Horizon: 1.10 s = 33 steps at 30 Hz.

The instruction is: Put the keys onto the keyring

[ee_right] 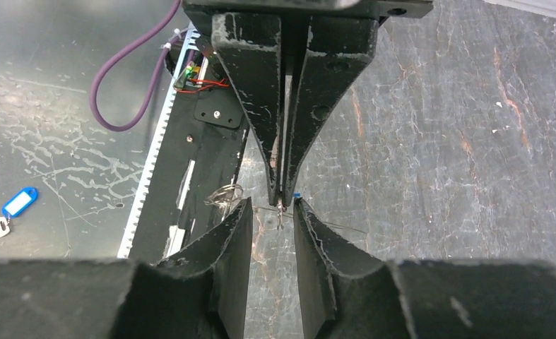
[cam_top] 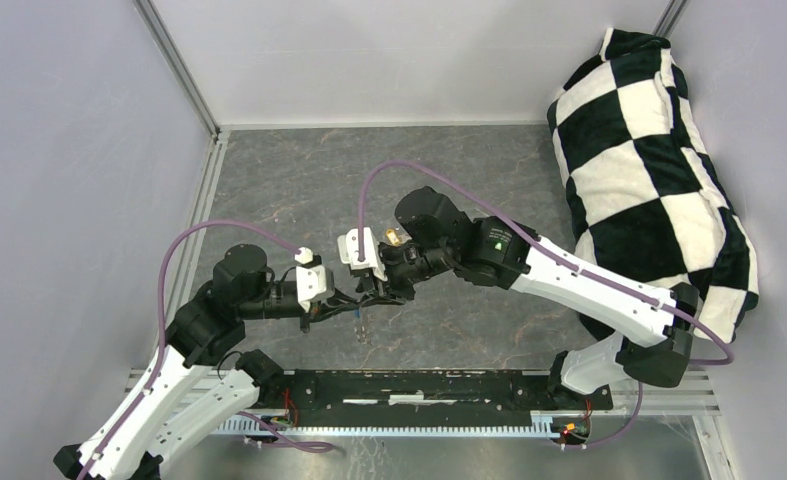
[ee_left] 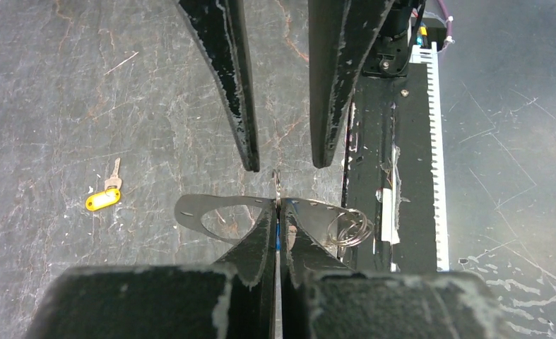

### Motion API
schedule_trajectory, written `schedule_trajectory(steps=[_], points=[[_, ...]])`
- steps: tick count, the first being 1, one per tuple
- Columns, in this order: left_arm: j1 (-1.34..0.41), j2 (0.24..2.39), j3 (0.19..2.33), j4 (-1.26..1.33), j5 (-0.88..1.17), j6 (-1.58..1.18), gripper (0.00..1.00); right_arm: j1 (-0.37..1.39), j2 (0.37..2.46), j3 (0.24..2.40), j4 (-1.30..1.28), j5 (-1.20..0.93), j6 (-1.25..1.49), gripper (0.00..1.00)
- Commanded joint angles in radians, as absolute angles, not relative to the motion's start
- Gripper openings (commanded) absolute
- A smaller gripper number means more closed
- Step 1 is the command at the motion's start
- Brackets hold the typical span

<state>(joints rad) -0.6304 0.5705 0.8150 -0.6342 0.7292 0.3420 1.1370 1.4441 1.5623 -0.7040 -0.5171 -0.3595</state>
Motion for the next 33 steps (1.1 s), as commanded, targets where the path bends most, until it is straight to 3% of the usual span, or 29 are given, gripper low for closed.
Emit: schedule_trajectory(steps=[1, 26, 33], points=[[-0.632, 0.565, 0.851, -0.578, 0.715, 0.373, 0.02, 1.14, 1.422, 1.545, -0.643, -0.561, -0.326, 0.34], [-0.633, 0.557, 0.867, -0.57, 0.749, 0.367, 0.02, 1.118, 1.456, 1.501, -0.613, -0.535, -0.351, 0.31], [-0.632, 0.554, 0.869, -0.568, 0.753, 0.359, 0.02, 1.108, 1.453, 1.48, -0.58, -0.558, -0.35, 0.23]])
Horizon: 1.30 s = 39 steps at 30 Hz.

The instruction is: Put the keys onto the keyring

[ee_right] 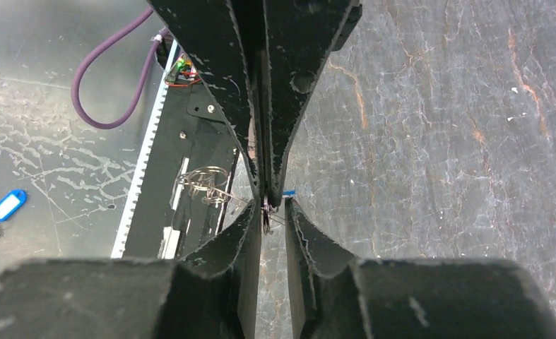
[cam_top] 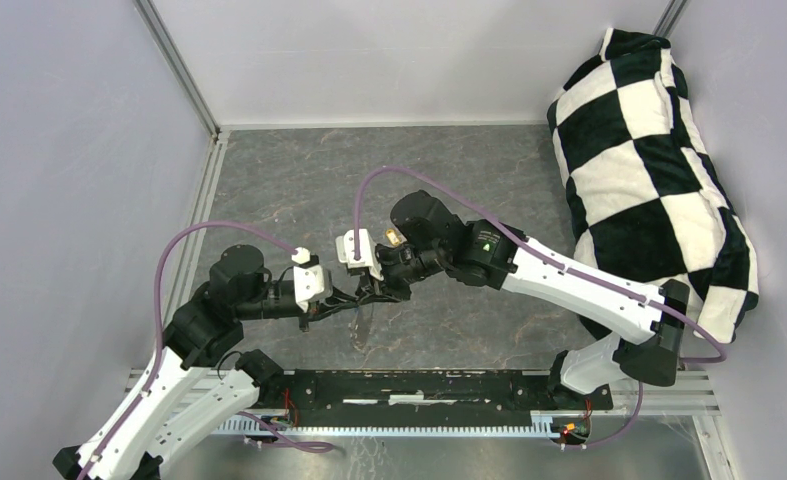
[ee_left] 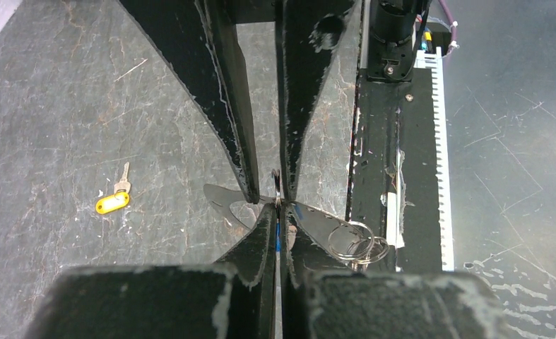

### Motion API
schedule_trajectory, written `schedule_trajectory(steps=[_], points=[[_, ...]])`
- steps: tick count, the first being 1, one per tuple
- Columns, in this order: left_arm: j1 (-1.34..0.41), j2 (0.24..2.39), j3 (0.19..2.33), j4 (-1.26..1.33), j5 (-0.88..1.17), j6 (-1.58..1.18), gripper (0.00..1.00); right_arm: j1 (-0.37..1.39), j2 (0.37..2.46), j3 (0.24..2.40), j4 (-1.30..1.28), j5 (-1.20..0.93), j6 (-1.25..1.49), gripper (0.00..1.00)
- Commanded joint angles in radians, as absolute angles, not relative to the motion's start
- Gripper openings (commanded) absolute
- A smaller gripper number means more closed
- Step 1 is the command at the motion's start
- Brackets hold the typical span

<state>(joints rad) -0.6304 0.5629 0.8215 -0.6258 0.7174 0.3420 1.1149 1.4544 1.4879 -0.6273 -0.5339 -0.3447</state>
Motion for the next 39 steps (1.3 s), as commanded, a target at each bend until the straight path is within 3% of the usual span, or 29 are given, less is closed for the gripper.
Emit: schedule_trajectory(steps=[1, 5, 7, 12, 20, 31, 39], points=[[-0.632, 0.554, 0.868, -0.569, 0.752, 0.36, 0.02, 1.106, 1.45, 1.478, -0.571, -0.567, -0.347, 0.2], [-0.632, 0.549, 0.861, -0.572, 0.753, 0.36, 0.02, 1.105, 1.415, 1.441, -0.487, -0.59, -0.321, 0.08], [-0.632, 0.55, 0.856, -0.571, 0.759, 0.364, 0.02, 1.105, 1.396, 1.415, -0.445, -0.595, -0.301, 0.07], [-0.632, 0.555, 0.855, -0.566, 0.761, 0.366, 0.02, 1.104, 1.381, 1.397, -0.406, -0.604, -0.275, 0.22], [-0.632, 0.549, 0.85, -0.557, 0.755, 0.36, 0.02, 1.105, 1.383, 1.392, -0.41, -0.623, -0.276, 0.1], [-0.632, 0.545, 0.855, -0.564, 0.751, 0.359, 0.02, 1.102, 1.401, 1.445, -0.528, -0.583, -0.331, 0.17], [-0.632, 0.544, 0.853, -0.565, 0.754, 0.354, 0.02, 1.099, 1.365, 1.408, -0.423, -0.591, -0.297, 0.02]])
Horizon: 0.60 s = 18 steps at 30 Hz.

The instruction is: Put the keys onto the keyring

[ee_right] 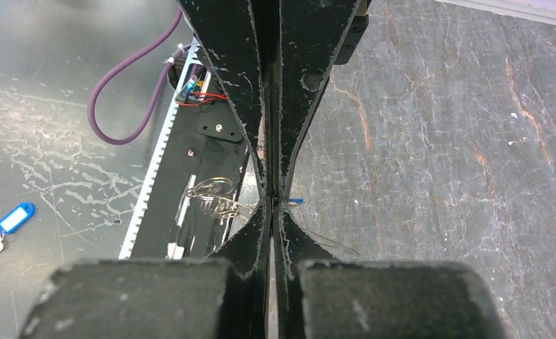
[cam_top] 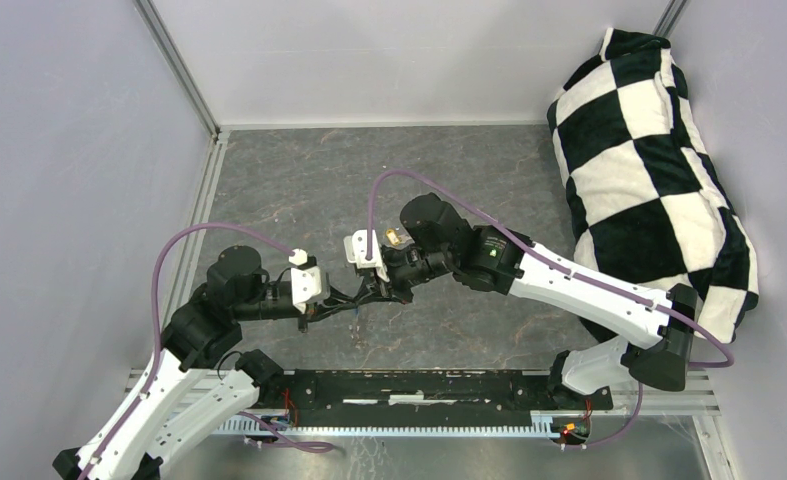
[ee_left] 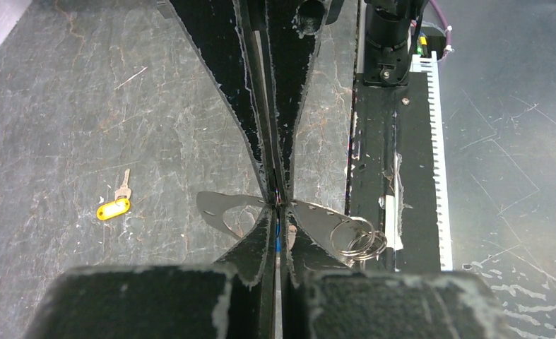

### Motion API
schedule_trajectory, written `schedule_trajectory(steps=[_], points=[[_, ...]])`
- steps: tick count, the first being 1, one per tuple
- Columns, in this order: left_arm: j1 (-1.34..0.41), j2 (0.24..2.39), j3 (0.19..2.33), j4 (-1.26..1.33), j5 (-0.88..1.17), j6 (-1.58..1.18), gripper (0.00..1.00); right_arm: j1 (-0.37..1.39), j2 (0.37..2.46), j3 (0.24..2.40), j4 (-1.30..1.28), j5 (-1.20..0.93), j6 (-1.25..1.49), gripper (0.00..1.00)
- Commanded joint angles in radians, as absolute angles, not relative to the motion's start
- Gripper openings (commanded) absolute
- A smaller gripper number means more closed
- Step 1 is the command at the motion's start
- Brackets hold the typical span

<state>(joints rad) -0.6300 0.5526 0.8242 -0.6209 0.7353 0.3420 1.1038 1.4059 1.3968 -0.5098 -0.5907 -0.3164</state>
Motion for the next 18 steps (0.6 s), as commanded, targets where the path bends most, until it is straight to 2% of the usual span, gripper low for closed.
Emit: schedule_trajectory(steps=[1, 6, 7, 9, 11, 18], points=[[-0.632, 0.545, 0.853, -0.565, 0.755, 0.355, 0.02, 1.1, 1.361, 1.397, -0.404, -0.593, -0.288, 0.01], [-0.632, 0.545, 0.848, -0.559, 0.757, 0.346, 0.02, 1.099, 1.361, 1.377, -0.353, -0.603, -0.269, 0.0], [-0.632, 0.545, 0.849, -0.561, 0.757, 0.344, 0.05, 1.098, 1.356, 1.368, -0.337, -0.6, -0.264, 0.0], [-0.632, 0.542, 0.848, -0.57, 0.747, 0.346, 0.21, 1.092, 1.339, 1.337, -0.299, -0.584, -0.247, 0.0], [-0.632, 0.542, 0.851, -0.593, 0.744, 0.368, 0.31, 1.084, 1.311, 1.294, -0.246, -0.572, -0.223, 0.0], [-0.632, 0.528, 0.841, -0.67, 0.725, 0.468, 0.34, 1.057, 1.2, 1.121, 0.032, -0.607, -0.094, 0.0]])
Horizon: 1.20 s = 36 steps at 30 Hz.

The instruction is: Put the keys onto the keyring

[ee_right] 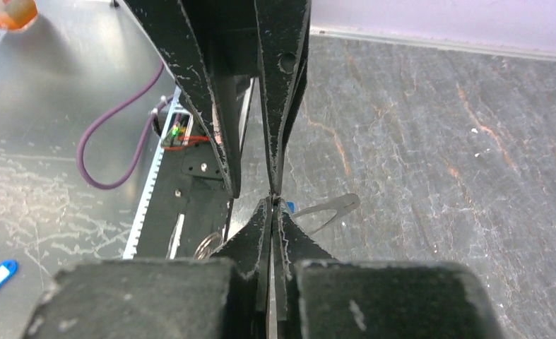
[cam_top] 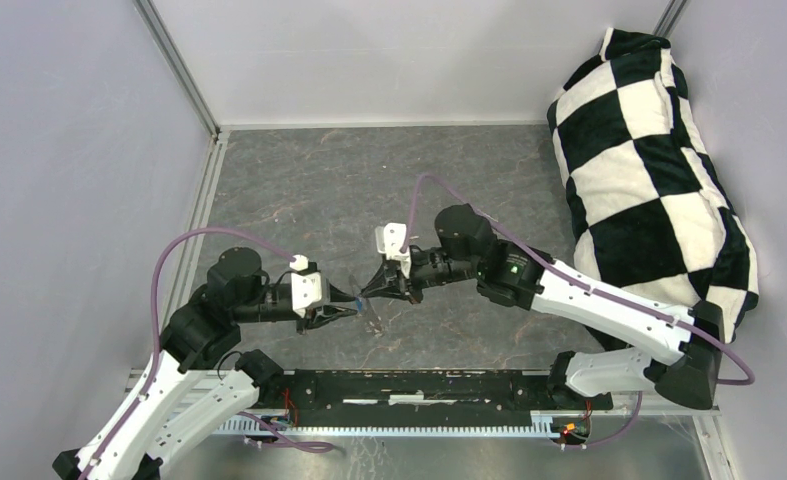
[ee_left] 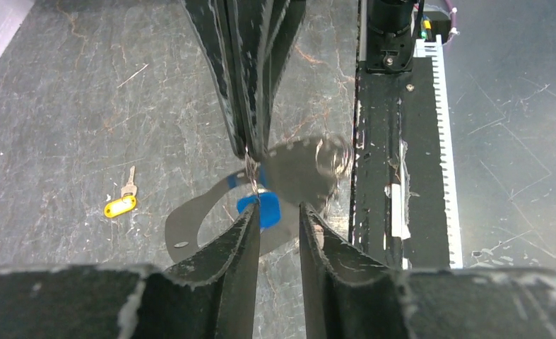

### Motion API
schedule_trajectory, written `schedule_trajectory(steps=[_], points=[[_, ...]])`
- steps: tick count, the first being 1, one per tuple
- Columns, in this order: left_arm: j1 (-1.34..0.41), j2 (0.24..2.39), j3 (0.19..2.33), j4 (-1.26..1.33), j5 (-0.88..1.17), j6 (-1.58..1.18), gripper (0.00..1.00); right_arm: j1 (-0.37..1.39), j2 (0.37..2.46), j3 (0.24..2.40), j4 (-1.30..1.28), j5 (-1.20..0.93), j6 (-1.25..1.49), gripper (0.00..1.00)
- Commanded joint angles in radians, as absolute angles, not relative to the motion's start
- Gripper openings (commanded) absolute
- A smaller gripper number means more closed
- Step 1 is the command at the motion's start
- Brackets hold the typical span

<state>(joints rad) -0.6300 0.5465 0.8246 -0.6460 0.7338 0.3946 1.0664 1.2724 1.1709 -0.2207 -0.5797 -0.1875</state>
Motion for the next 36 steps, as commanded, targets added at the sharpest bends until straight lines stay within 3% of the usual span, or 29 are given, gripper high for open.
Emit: schedule_trajectory(steps=[1, 8, 16, 21, 28, 36], points=[[-0.632, 0.523, 0.836, -0.666, 0.72, 0.471, 0.34, 1.056, 1.189, 1.096, 0.075, -0.61, -0.072, 0.0], [-0.632, 0.506, 0.834, -0.55, 0.691, 0.388, 0.28, 1.057, 1.11, 0.884, 0.44, -0.566, 0.148, 0.0], [-0.632, 0.519, 0.837, -0.562, 0.707, 0.389, 0.27, 1.057, 1.08, 0.729, 0.724, -0.52, 0.291, 0.0], [-0.632, 0.526, 0.845, -0.56, 0.734, 0.42, 0.29, 1.057, 1.087, 0.686, 0.805, -0.491, 0.338, 0.0], [-0.632, 0.514, 0.868, -0.513, 0.682, 0.499, 0.45, 1.058, 1.081, 0.654, 0.839, -0.411, 0.355, 0.0], [-0.632, 0.5, 0.871, -0.462, 0.688, 0.544, 0.43, 1.059, 1.102, 0.672, 0.847, -0.42, 0.369, 0.0]])
